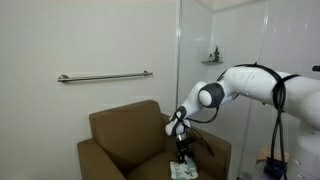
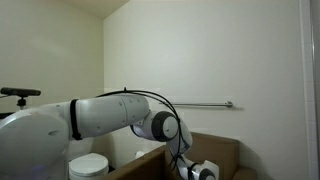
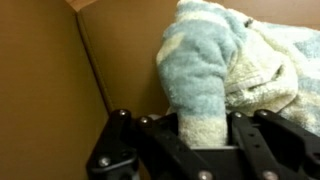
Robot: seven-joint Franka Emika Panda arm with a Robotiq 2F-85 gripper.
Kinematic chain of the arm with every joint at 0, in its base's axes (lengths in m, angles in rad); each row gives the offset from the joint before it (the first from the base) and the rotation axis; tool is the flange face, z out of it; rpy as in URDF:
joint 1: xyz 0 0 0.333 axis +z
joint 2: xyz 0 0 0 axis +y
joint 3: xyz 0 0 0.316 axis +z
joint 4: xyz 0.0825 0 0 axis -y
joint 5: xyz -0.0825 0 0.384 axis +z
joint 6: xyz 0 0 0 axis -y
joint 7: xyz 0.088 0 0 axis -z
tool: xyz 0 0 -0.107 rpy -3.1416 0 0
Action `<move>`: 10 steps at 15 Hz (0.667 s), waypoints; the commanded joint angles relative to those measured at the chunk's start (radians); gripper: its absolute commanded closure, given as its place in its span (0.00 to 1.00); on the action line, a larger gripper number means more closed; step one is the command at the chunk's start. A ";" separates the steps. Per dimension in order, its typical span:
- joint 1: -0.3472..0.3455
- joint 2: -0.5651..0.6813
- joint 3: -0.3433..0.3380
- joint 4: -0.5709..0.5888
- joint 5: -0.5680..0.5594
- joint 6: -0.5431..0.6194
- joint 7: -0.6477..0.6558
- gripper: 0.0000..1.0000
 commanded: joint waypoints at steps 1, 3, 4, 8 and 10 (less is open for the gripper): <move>0.014 -0.099 0.091 -0.068 0.061 0.041 -0.015 0.95; 0.013 -0.110 0.085 -0.078 0.067 0.045 0.005 0.82; 0.005 0.002 0.000 0.000 0.000 0.000 0.000 0.95; 0.005 0.002 -0.002 0.001 0.000 0.000 0.000 0.81; 0.005 0.002 -0.002 0.001 0.000 0.000 0.000 0.81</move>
